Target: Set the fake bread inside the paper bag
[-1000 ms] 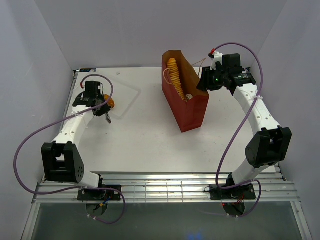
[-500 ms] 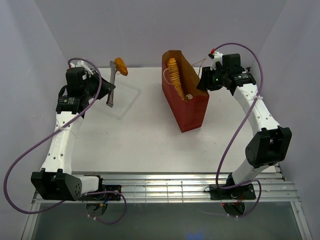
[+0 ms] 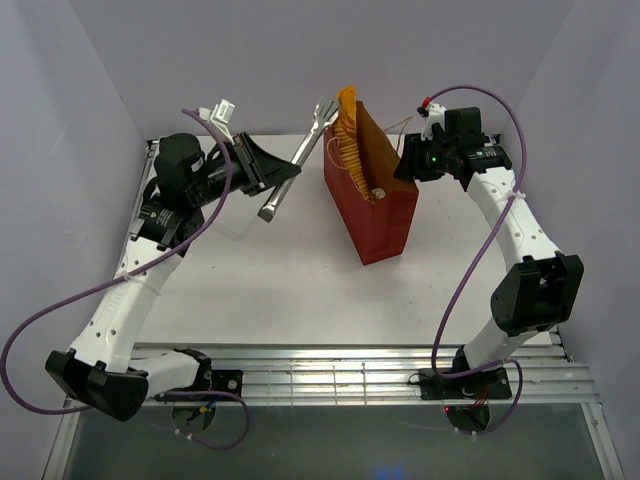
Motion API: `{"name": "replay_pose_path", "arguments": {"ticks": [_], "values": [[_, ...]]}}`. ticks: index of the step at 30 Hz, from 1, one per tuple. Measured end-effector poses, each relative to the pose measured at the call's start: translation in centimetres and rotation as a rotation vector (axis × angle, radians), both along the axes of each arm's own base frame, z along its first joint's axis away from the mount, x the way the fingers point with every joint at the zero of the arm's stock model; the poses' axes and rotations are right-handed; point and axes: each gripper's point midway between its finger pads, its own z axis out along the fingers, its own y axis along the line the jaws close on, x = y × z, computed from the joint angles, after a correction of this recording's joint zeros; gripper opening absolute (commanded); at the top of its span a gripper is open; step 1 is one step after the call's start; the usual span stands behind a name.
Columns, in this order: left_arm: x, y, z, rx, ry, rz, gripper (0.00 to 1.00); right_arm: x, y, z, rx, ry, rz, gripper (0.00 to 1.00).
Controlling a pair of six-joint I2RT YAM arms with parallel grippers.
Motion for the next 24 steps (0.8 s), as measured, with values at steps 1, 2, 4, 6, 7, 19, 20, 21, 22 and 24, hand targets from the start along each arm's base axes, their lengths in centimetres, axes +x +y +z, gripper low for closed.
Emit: {"name": "replay_pose_path", "arguments": {"ticks": [1,2,4,6,7,19,20,21,22,24], "values": [[-0.4,-0.7,0.2,-0.006,-0.005,-0.022,0.00,0.0,0.0,0.0,0.001,0.001,-0.001,0.52],[-0.8,-1.3,0.3,-0.012,-0.011,-0.041,0.00,0.0,0.0,0.0,0.002,0.001,-0.002,0.52],[-1.3,-2.5,0.5,-0.019,-0.018,-0.072,0.00,0.0,0.0,0.0,0.003,0.002,-0.004,0.52],[-1.3,-3.3,0.3,-0.021,-0.017,-0.090,0.01,0.0,0.0,0.0,0.002,0.002,-0.007,0.52],[-1.3,-3.7,0.1,-0.022,-0.013,-0.097,0.01,0.0,0.0,0.0,0.002,0.003,-0.007,0.52],[1.5,-6.4,-3.6,0.008,0.074,-0.097,0.27,0.1,-0.3,-0.1,-0.008,0.001,-0.022,0.52],[1.6,-6.4,-3.8,0.011,0.078,-0.091,0.30,0.1,-0.3,-0.1,-0.008,0.001,-0.022,0.52],[1.8,-6.4,-4.0,0.013,0.081,-0.085,0.33,0.1,-0.3,-0.1,-0.009,0.001,-0.023,0.52],[1.9,-6.4,-4.0,0.014,0.081,-0.080,0.39,0.1,-0.3,-0.1,-0.009,0.001,-0.023,0.52],[2.1,-6.3,-4.0,0.015,0.079,-0.069,0.43,0.1,-0.4,-0.1,-0.010,0.001,-0.024,0.52]]}}
